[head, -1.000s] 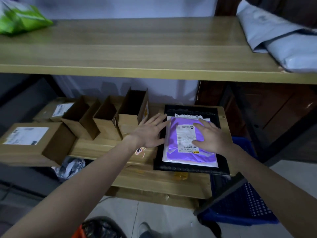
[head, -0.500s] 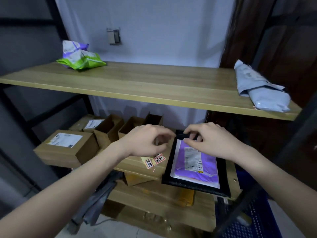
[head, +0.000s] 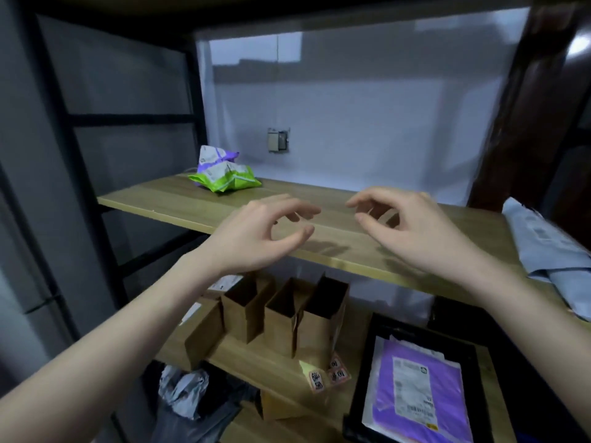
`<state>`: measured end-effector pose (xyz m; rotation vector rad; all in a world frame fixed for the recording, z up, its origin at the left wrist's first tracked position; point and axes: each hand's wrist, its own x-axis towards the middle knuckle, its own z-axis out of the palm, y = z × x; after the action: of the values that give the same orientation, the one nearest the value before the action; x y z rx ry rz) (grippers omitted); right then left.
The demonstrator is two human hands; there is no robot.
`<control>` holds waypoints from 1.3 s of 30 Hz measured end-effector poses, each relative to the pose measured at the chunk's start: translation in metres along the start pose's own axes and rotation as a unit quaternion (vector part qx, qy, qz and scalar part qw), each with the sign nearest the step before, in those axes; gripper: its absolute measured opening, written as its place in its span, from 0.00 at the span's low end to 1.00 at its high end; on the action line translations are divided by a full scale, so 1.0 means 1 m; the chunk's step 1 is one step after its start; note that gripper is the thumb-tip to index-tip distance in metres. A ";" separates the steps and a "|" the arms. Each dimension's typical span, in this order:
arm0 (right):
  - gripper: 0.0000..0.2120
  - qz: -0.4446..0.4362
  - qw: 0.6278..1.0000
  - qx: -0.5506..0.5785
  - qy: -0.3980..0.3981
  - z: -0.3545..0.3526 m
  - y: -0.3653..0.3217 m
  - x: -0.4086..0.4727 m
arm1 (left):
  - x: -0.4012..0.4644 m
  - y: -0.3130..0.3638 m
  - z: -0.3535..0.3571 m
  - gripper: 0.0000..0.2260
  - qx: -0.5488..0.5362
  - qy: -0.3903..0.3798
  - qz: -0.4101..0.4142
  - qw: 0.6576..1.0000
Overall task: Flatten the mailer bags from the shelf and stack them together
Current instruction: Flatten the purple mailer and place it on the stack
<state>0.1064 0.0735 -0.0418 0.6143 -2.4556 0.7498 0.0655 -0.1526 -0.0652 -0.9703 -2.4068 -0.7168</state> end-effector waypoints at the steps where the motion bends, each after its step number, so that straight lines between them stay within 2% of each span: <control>1: 0.07 -0.007 1.000 0.003 0.002 0.003 0.001 0.013 | 0.004 -0.009 -0.005 0.16 0.010 0.014 0.003 1.000; 5: 0.10 -0.030 0.999 -0.018 -0.018 0.021 0.002 0.066 | 0.019 -0.054 -0.023 0.16 0.051 0.051 -0.003 0.997; 10: 0.13 -0.057 0.994 -0.072 -0.059 0.051 0.006 0.126 | 0.041 -0.122 -0.036 0.19 0.086 0.090 -0.051 0.991; 16: 0.18 -0.070 0.984 -0.131 -0.096 0.092 0.016 0.188 | 0.058 -0.204 -0.049 0.21 0.062 0.129 -0.120 0.982; 22: 0.18 -0.082 0.977 -0.157 -0.118 0.134 0.016 0.245 | 0.084 -0.266 -0.062 0.16 0.060 0.137 -0.152 0.977; 26: 0.17 -0.081 0.977 -0.157 -0.119 0.162 0.019 0.286 | 0.106 -0.299 -0.065 0.18 0.080 0.122 -0.156 0.977; 35: 0.19 -0.041 0.984 -0.120 -0.123 0.207 0.041 0.345 | 0.168 -0.340 -0.041 0.22 0.165 0.036 -0.193 0.966; 39: 0.19 -0.027 0.992 -0.077 -0.097 0.215 0.050 0.353 | 0.185 -0.343 -0.030 0.20 0.200 0.054 -0.210 0.956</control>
<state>-0.2643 -0.1149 -0.0154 0.7213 -2.6316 0.4945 -0.2987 -0.2909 -0.0387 -0.2539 -2.5435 -0.3755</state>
